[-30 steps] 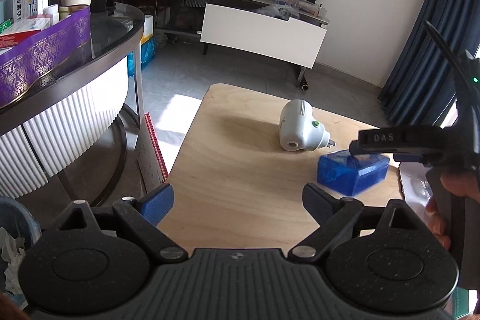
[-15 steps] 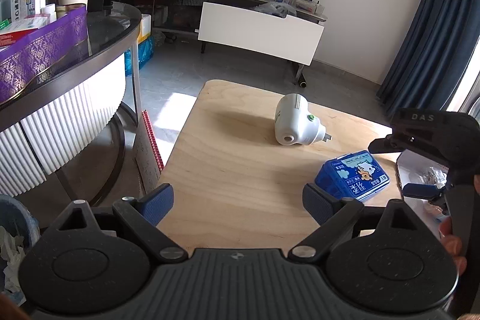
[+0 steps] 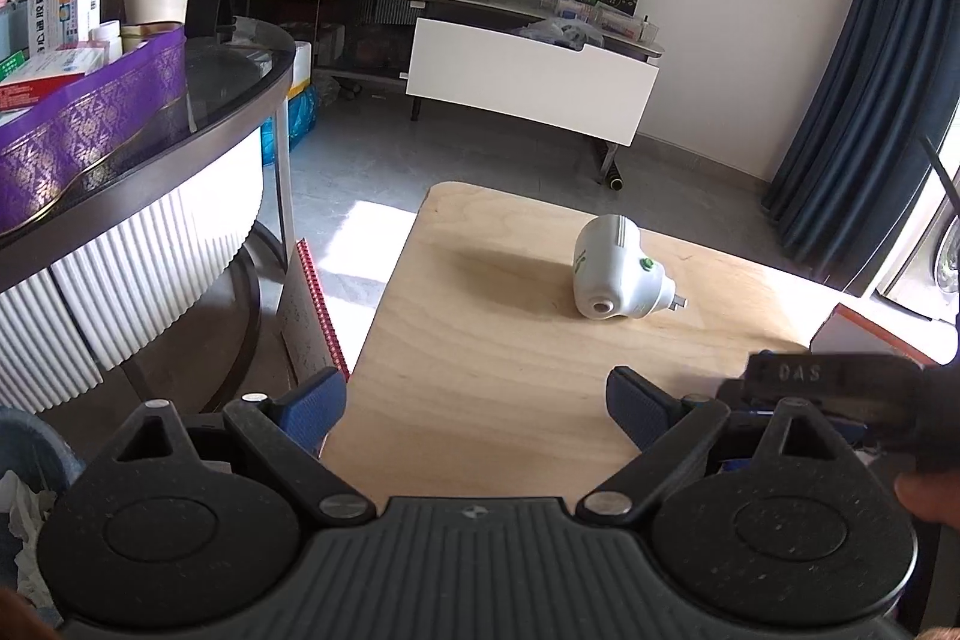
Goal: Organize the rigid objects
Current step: 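Grasp the blue toothpick box with the right tool, then grasp the white plug-in repeller with the left tool while the right tool holds the blue box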
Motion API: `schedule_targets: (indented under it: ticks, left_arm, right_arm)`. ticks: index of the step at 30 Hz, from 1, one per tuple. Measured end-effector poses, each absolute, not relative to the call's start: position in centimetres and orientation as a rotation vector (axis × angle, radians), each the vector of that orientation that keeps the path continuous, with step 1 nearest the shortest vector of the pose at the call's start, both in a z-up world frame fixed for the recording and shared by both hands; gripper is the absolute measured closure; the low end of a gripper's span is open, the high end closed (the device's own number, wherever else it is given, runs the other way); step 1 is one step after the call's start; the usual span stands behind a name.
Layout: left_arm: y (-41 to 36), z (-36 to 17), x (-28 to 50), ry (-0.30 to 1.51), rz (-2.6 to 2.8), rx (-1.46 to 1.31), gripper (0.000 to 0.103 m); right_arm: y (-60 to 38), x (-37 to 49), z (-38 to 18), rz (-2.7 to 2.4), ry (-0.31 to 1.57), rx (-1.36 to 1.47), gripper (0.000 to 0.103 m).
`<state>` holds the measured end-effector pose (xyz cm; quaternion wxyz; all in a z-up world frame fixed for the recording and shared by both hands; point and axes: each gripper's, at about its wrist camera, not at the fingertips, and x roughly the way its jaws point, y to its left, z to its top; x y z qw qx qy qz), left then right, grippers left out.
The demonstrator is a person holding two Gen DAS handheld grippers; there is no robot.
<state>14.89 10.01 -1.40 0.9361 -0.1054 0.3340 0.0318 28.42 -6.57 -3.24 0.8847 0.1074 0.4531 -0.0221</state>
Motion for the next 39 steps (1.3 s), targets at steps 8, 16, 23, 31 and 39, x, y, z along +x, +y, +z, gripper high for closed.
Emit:
schedule_targets:
  ticks: [8, 16, 23, 31, 39]
  left_arm:
    - [5.2, -2.3, 21.1, 0.648, -0.047, -0.141, 0.0]
    - [2.3, -5.1, 25.8, 0.665, -0.083, -0.02, 0.0]
    - [2.4, -6.7, 27.2, 0.671, -0.107, 0.004, 0.011]
    - [2.6, -5.8, 26.1, 0.634, -0.096, -0.012, 0.03]
    - [3.2, -5.0, 23.3, 0.655, -0.089, -0.053, 0.032]
  right_arm:
    - [-8.6, 26.1, -3.2, 0.08, 0.938, 0.075, 0.027]
    - [-8.9, 25.2, -3.4, 0.132, 0.919, 0.055, 0.027]
    - [-8.7, 24.8, -3.5, 0.136, 0.899, 0.041, 0.024]
    - [-8.6, 24.3, -3.8, 0.153, 0.858, 0.029, 0.028]
    - [-8.6, 23.4, -2.8, 0.182, 0.811, 0.04, 0.028]
